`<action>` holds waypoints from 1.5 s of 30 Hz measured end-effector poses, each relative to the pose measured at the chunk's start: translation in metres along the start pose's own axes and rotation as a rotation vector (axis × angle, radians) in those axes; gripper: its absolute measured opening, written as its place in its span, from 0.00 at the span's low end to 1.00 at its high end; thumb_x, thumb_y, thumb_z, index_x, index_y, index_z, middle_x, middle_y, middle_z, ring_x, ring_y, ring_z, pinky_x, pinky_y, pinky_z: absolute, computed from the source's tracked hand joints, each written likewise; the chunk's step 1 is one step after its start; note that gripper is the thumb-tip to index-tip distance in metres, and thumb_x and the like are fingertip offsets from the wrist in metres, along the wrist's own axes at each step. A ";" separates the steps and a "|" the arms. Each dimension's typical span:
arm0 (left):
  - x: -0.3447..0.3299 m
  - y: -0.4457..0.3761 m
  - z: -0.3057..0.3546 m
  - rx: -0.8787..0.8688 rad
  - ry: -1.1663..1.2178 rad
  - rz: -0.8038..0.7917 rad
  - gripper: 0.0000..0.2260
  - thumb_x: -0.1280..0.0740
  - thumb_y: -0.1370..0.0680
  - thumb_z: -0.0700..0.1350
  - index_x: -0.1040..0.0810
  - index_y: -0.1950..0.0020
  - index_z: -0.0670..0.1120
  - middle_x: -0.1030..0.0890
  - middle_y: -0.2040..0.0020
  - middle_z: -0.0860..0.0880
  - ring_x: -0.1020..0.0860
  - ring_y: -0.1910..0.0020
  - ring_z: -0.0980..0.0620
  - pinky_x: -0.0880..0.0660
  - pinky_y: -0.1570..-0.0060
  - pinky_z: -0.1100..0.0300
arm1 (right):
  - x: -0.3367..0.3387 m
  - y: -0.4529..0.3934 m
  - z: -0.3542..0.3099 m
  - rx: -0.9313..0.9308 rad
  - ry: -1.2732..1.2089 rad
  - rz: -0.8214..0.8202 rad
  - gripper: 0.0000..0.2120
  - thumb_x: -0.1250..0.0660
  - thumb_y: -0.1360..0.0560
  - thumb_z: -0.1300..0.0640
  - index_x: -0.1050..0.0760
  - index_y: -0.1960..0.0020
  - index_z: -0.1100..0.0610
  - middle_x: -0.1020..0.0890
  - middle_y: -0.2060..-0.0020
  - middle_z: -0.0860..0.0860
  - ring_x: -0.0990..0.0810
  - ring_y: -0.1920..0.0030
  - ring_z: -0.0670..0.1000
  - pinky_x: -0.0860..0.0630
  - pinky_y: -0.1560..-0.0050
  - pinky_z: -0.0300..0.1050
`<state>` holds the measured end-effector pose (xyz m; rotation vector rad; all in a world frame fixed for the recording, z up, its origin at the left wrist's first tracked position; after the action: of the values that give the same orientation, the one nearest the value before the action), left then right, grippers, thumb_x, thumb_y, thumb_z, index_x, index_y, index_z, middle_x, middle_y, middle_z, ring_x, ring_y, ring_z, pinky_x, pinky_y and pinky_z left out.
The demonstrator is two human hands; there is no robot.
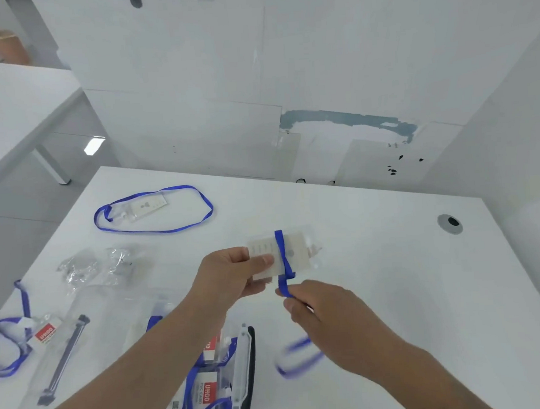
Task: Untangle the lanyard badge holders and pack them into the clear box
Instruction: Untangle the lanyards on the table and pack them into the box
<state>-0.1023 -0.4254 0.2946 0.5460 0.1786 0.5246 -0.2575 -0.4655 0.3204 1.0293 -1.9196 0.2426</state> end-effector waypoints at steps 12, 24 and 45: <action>0.016 0.029 -0.013 0.058 -0.206 -0.496 0.09 0.26 0.28 0.42 0.16 0.50 0.41 0.15 0.53 0.44 0.17 0.59 0.49 0.21 0.58 0.61 | 0.052 -0.032 0.019 -0.104 -0.541 0.129 0.01 0.25 0.29 0.52 0.16 0.59 0.48 0.19 0.70 0.43 0.30 0.70 0.45 0.32 0.66 0.39; 0.078 0.024 -0.031 0.013 -0.252 0.112 0.06 0.24 0.28 0.43 0.15 0.54 0.43 0.13 0.60 0.47 0.14 0.61 0.49 0.17 0.55 0.55 | -0.042 0.016 -0.056 0.046 0.050 -0.060 0.11 0.48 0.17 0.49 0.27 0.42 0.43 0.31 0.56 0.40 0.31 0.61 0.42 0.33 0.57 0.34; 0.170 0.043 -0.084 0.183 -0.172 0.109 0.05 0.28 0.24 0.40 0.18 0.49 0.45 0.16 0.65 0.50 0.16 0.67 0.53 0.18 0.63 0.59 | -0.093 -0.067 -0.102 0.116 0.231 -0.124 0.10 0.38 0.21 0.49 0.21 0.43 0.43 0.18 0.48 0.40 0.22 0.52 0.43 0.26 0.51 0.37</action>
<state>-0.0008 -0.2682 0.2422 0.7796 0.0326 0.5671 -0.1221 -0.4008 0.2888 1.1412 -1.6435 0.3885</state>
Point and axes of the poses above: each hand's wrist, its own y-axis away from the middle knuckle, its own x-axis out of the back of the hand, z = x × y, the point moved 6 cm from there along -y, towards the middle knuckle
